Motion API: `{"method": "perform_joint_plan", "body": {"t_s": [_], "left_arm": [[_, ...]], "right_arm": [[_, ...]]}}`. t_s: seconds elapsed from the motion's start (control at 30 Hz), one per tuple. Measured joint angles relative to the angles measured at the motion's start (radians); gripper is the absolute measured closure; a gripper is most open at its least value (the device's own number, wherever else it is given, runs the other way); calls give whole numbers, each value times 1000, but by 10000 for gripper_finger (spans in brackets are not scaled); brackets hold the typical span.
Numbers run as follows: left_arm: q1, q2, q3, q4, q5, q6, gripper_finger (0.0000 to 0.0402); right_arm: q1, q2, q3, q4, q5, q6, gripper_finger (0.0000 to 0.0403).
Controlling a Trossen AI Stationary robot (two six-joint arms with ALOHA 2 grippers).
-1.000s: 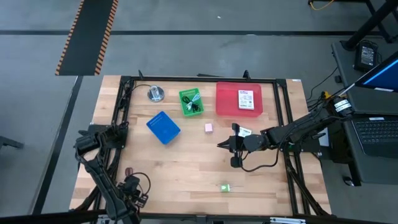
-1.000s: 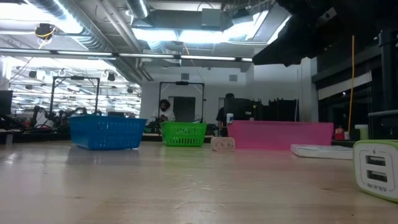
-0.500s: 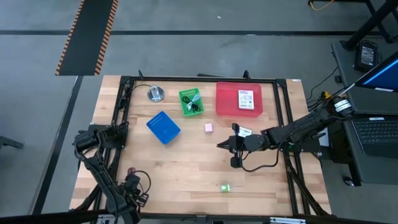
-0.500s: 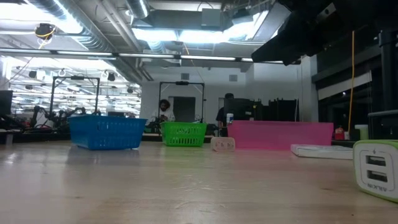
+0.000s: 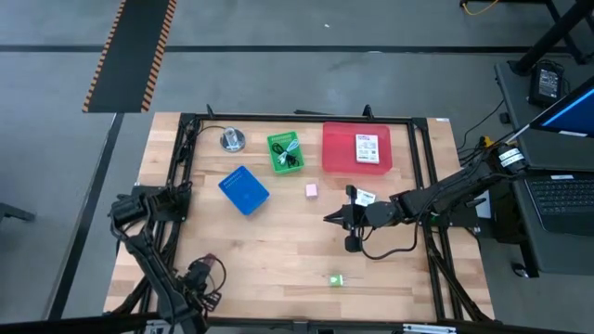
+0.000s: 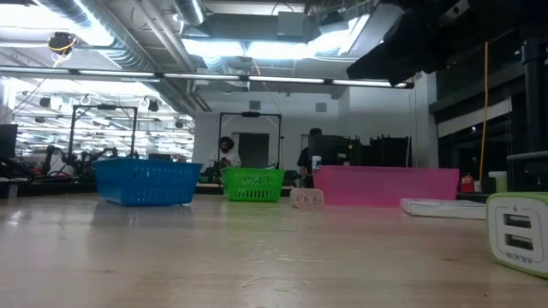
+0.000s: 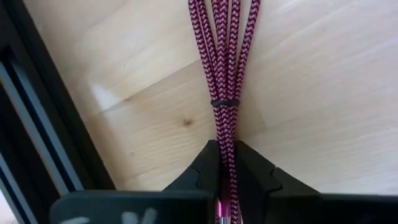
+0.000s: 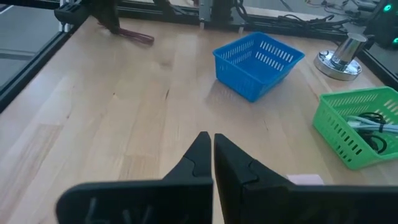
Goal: Pick and place items into bin
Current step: Put the pink charger cable into the green bin
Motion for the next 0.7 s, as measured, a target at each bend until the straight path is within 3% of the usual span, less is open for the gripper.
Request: {"method": "perform_joint_plan", "body": {"t_s": [0.23, 0.43, 0.7], "left_arm": [[-2, -2, 34, -57, -49, 32, 379], [8, -61, 36, -88, -186, 55, 379], [95, -132, 37, -94, -283, 279, 379]], "right_arm": [[0, 0, 0, 2, 0, -1, 402], [0, 0, 0, 4, 0, -1, 402], [0, 0, 0, 4, 0, -1, 402]]}}
